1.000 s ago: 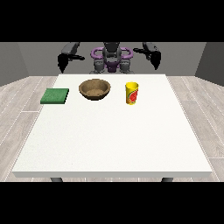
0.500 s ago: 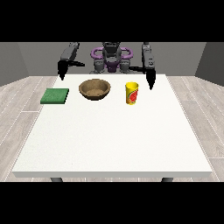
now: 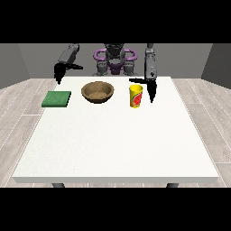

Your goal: Pick the cup and pour the ball into the bowl, then pick the bowl and place it on the pad

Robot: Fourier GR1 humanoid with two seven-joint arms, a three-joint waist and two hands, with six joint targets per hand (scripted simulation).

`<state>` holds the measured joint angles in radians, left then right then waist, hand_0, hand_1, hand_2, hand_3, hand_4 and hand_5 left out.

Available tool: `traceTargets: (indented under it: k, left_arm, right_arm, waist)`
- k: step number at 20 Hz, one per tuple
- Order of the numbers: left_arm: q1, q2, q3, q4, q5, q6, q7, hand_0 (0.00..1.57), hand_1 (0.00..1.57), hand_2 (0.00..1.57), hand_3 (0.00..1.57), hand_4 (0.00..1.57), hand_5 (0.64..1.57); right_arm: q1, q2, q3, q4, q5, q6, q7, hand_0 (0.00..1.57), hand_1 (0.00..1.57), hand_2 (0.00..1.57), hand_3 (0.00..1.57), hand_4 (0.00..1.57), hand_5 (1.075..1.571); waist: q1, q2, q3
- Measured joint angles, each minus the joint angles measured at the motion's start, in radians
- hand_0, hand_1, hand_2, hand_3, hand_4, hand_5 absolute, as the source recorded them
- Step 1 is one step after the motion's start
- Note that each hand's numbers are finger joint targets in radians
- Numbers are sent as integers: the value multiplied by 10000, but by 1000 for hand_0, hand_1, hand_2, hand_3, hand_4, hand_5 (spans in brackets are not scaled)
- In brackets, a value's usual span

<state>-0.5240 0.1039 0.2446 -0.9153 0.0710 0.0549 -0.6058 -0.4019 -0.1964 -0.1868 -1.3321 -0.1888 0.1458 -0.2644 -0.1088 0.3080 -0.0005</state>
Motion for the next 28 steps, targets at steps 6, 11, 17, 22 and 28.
traceTargets:
  k: [6, 11, 17, 22, 28]
  left_arm:
    - [-798, 326, 381, 1292, -94, 472, -852, 0, 0, 0, 0, 0, 1321]
    - [-1237, 478, 610, 2031, -106, 765, -1558, 661, 661, 865, 0, 0, 1427]
    - [-762, 605, 519, 1092, -738, 2409, -2051, 1318, 1318, 1571, 1571, 1022, 1546]
    - [-589, 809, 360, 1008, -1461, 3718, -1620, 1317, 1317, 1571, 1571, 1066, 1541]
    - [-749, 1200, -748, 1148, -3403, 5428, 305, 1376, 1376, 1571, 1571, 1024, 1544]
  right_arm:
    - [-260, -377, -205, -82, -232, 357, -100, 0, 0, 0, 0, 0, 1569]
    - [-421, -788, -445, -228, -469, 707, -161, 0, 0, 0, 0, 0, 1569]
    - [-806, -1220, -693, -289, -730, 1045, -203, 0, 0, 0, 398, 0, 1569]
    - [-831, -1376, -702, -212, -850, 1230, 39, 0, 0, 0, 400, 0, 1569]
    - [-748, -1473, -788, 1076, -775, 1435, 0, 0, 0, 265, 359, 0, 1569]
  waist:
    - [-482, 606, 0]
    - [-829, 1087, 32]
    - [-1225, 1570, 246]
    - [-1509, 1387, 183]
    - [-1405, 174, 75]
